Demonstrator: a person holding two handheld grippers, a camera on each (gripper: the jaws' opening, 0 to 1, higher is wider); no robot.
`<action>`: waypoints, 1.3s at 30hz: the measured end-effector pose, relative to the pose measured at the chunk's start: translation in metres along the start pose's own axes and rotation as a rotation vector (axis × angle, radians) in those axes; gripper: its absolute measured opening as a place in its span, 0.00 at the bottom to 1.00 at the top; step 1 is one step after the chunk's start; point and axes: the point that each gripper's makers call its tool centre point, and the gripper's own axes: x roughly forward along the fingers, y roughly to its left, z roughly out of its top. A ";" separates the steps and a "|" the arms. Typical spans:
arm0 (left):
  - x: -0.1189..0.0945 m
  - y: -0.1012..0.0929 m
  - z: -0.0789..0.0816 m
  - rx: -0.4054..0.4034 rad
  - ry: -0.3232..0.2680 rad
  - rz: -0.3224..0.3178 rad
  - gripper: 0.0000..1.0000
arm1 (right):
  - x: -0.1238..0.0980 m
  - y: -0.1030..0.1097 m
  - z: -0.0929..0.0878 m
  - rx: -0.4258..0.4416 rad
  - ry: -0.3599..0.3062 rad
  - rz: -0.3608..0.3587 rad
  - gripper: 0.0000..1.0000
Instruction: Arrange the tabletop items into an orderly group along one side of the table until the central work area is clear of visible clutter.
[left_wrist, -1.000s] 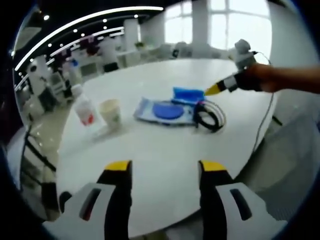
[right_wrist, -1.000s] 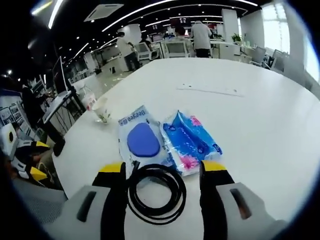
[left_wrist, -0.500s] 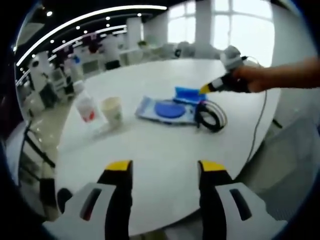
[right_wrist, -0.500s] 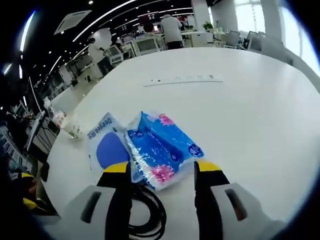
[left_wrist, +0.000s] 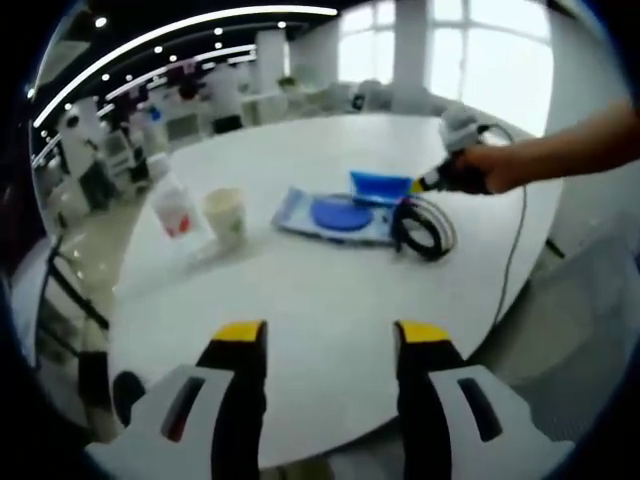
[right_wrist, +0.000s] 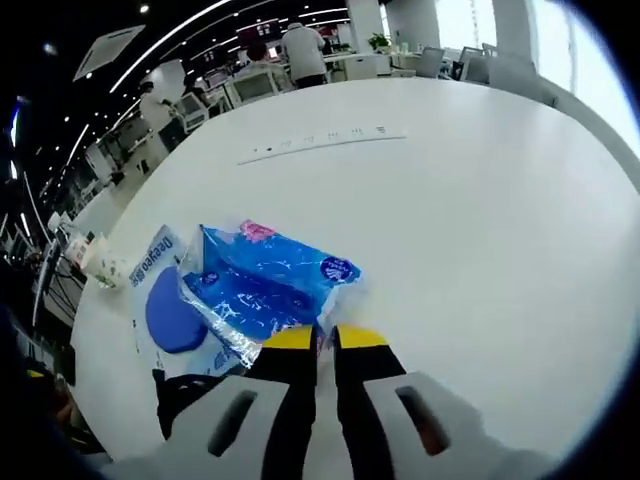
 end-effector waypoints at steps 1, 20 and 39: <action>0.000 0.000 0.000 0.000 0.000 0.000 0.47 | 0.000 0.000 0.000 -0.002 0.000 0.001 0.02; 0.001 -0.004 -0.002 0.018 0.010 -0.016 0.45 | -0.063 0.011 0.030 -0.020 -0.115 0.015 0.01; 0.002 -0.005 -0.003 0.020 0.012 -0.019 0.45 | -0.062 -0.079 0.080 -0.069 -0.169 -0.033 0.01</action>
